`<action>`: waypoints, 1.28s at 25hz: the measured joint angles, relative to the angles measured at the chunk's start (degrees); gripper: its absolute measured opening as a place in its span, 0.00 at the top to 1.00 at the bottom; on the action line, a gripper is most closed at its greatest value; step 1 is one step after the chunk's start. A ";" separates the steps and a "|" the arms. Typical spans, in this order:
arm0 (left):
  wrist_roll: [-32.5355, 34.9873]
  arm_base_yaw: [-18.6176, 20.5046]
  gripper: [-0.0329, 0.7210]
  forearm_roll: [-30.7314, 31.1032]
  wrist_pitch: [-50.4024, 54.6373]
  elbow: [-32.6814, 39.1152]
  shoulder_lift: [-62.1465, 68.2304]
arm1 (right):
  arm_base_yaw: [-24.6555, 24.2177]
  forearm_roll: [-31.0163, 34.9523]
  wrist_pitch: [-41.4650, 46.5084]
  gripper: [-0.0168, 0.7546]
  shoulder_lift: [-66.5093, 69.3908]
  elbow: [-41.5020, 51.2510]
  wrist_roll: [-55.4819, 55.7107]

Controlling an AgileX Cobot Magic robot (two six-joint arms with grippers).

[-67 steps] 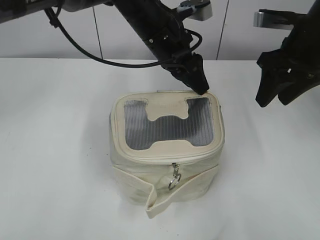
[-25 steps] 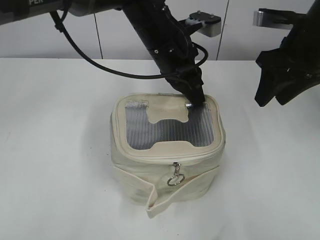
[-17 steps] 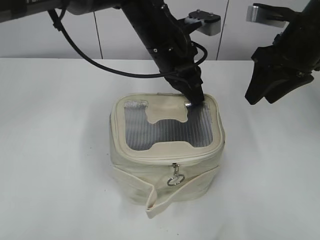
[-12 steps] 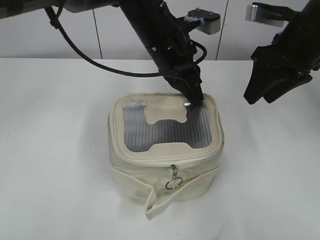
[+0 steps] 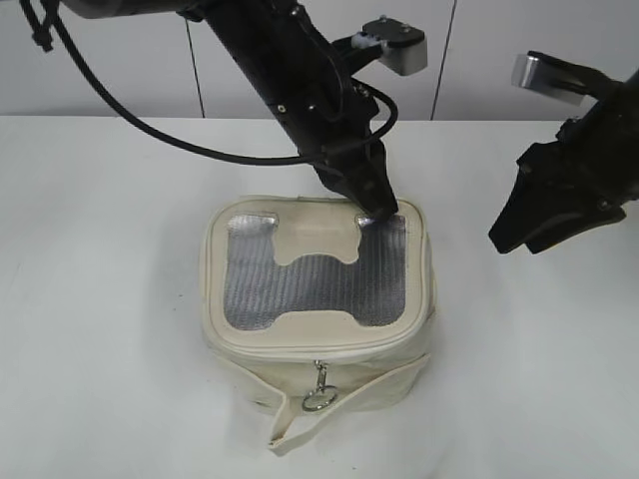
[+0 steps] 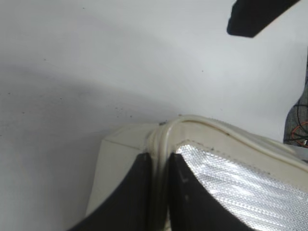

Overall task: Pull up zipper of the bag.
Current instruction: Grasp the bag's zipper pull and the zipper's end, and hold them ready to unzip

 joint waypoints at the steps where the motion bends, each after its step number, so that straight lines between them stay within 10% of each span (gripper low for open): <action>1: 0.13 0.00 0.86 -0.05 0.07 0.12 -0.11 | 0.06 1.08 -1.30 0.47 -0.56 1.05 -1.35; 11: 0.39 0.00 0.86 0.01 0.48 0.22 -0.18 | 0.32 18.02 -12.09 0.47 -2.84 14.25 -24.66; 32: 0.47 0.07 0.86 -0.69 0.77 0.22 -0.25 | 3.72 27.70 -19.42 0.50 1.89 15.15 -41.66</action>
